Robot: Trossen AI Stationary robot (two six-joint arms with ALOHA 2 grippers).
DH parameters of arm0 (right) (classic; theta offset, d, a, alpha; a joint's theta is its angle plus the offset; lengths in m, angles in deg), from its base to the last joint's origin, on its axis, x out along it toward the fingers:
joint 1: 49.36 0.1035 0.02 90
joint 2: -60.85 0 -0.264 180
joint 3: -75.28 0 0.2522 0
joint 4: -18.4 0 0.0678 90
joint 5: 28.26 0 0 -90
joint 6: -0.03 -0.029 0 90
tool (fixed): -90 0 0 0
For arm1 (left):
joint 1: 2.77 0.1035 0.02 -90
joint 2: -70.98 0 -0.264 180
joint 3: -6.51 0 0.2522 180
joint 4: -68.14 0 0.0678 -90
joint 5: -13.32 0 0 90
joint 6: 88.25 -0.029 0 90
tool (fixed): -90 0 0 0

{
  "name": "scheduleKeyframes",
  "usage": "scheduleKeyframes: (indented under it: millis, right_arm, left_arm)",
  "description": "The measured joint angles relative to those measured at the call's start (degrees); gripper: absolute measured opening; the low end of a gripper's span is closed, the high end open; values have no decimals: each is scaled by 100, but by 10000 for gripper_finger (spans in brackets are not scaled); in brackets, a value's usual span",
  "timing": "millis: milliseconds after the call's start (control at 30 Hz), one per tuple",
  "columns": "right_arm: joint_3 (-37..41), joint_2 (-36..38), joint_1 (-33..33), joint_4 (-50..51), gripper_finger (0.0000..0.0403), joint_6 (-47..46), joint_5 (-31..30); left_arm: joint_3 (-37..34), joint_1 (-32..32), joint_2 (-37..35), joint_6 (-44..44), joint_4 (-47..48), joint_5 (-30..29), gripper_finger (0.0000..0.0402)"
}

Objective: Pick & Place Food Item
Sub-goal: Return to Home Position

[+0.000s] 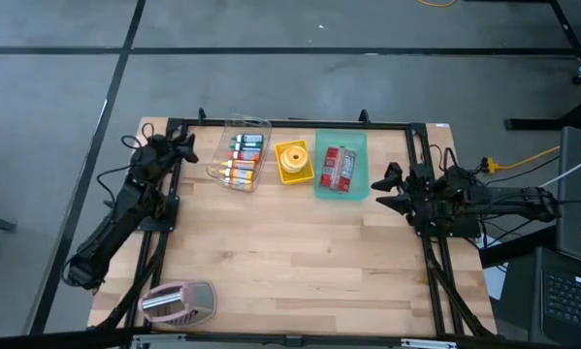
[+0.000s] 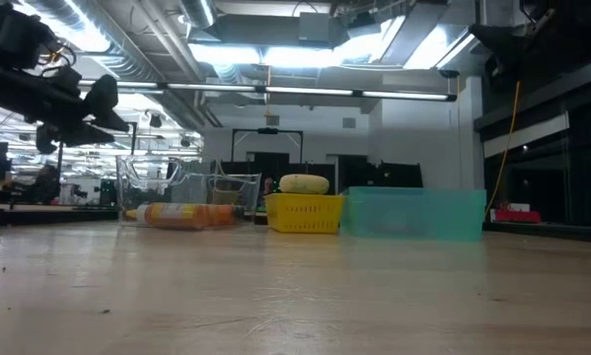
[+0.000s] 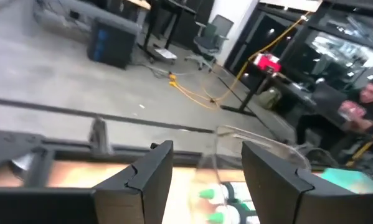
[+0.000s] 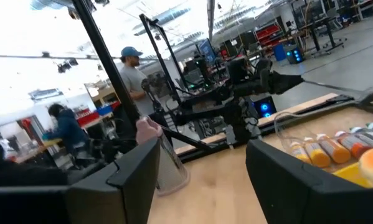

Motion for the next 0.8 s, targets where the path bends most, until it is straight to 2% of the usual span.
scheduleKeyframes:
  millis: [133, 300, 633, 800]
  right_arm:
    - [156, 0, 0, 526, 235, 163, 0]
    - [338, -1, 0, 1479, 235, 57, 2]
    - [1040, 180, -2, 1311, 235, -143, -13]
    - [1030, 253, -2, 1001, 235, 357, 148]
  left_arm:
    - [-2, -227, 127, 13, -3, 331, 185]
    - [-2, -701, 159, -307, -4, 372, 185]
    - [-4, -1172, 166, -123, 3, 239, 185]
    - [-4, -1171, 168, -196, 5, 259, 185]
